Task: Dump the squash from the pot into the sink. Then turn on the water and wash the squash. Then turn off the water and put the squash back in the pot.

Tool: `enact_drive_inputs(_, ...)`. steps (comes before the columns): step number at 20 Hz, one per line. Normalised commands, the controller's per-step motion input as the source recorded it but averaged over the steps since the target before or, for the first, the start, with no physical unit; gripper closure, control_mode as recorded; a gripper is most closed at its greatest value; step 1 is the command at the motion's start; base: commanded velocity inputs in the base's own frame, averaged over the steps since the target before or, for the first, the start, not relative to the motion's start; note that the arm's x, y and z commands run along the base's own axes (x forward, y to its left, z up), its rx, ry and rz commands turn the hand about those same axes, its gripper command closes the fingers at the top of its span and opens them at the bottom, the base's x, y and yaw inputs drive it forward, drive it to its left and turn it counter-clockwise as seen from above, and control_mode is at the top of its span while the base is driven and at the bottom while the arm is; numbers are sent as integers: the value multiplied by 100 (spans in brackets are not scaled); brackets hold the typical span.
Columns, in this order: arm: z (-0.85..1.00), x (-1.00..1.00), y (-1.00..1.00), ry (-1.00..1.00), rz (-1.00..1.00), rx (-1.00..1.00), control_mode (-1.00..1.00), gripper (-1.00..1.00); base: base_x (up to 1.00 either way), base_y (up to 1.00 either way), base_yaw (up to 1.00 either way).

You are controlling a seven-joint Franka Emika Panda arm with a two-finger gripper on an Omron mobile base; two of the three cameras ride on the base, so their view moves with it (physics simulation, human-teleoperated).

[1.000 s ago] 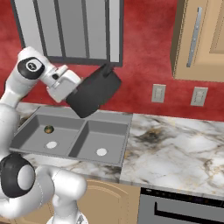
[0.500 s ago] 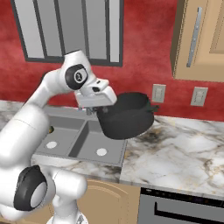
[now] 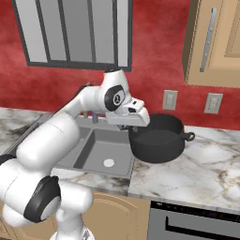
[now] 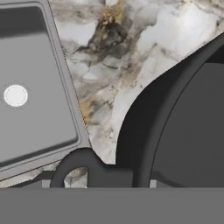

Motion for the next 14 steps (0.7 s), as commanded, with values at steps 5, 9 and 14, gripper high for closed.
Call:
enact_drive_inputs(5, -43, 25, -52, 0, 0, 3, -100, 100, 0, 0, 0)
enact_drive_inputs(9, -49, 4, -43, 0, 0, 6, -100, 100, 0, 0, 0)
enact_drive_inputs(14, -52, 0, -30, 0, 0, 8, -100, 100, 0, 0, 0)
